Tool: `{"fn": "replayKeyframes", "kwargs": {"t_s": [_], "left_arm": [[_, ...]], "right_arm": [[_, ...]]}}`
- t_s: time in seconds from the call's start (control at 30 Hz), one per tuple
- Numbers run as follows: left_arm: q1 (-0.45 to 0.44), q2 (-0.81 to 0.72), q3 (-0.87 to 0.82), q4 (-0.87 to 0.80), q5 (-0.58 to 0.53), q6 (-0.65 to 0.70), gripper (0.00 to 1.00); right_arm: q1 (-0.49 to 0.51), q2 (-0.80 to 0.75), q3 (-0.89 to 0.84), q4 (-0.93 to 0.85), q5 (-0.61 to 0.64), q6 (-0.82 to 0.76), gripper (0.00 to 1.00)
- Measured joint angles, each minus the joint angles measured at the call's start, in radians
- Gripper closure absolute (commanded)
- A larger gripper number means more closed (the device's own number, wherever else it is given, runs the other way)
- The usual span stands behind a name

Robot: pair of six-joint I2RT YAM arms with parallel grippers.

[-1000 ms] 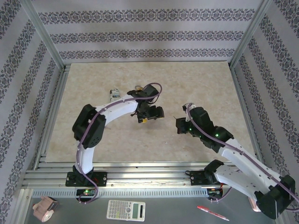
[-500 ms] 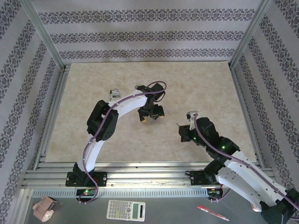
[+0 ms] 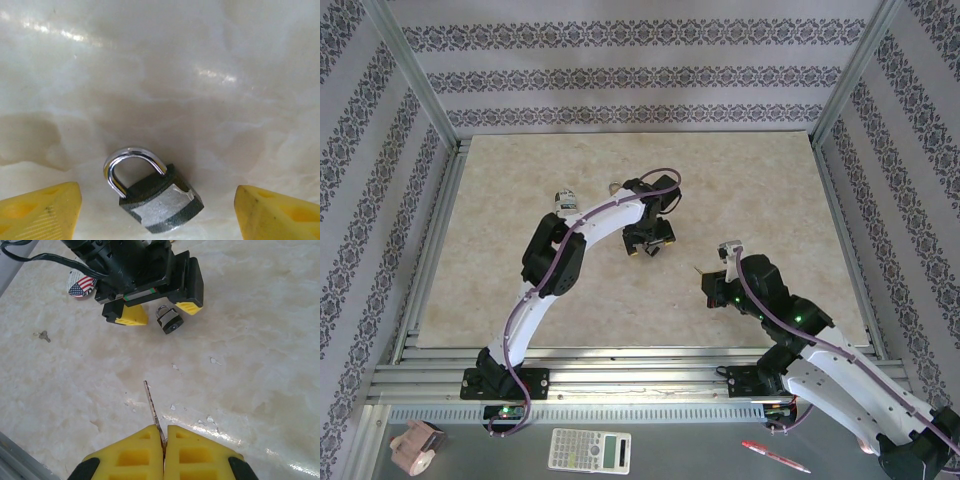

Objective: Unlock with the key

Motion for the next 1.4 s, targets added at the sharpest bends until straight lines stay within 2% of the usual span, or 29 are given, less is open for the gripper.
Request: {"fn": "replayKeyframes", "kwargs": {"t_s": [0.17,0.33,0.63,1.0,1.17,1.4], "left_arm": [[-0.001,0.016,0.016,-0.022,-0.008,0.000,0.25],[-0.002,0.021,0.022,-0.043,-0.019,0.012,0.36],[-0.003,0.024,0.027,-0.060,-0.023,0.050,0.37],[-0.005,0.025,0.027,-0.060,-0.022,0.061,0.44],[-0.007,0.027,0.027,-0.063,-0.026,0.061,0.50],[-0.010,0.029,0.027,-0.075,-0.038,0.066,0.63]], "right_arm": [[0.000,-0.025,-0.022,0.011,-0.008,0.000,1.00],[0.000,-0.039,-0.034,0.011,-0.011,0.000,1.00],[0.000,-0.047,-0.047,0.014,-0.012,0.000,1.00],[0.000,-0.050,-0.048,0.019,-0.015,0.001,1.00],[0.000,-0.048,-0.048,0.020,-0.015,0.002,1.00],[0.000,-0.040,-0.048,0.020,-0.021,0.002,1.00]]}}
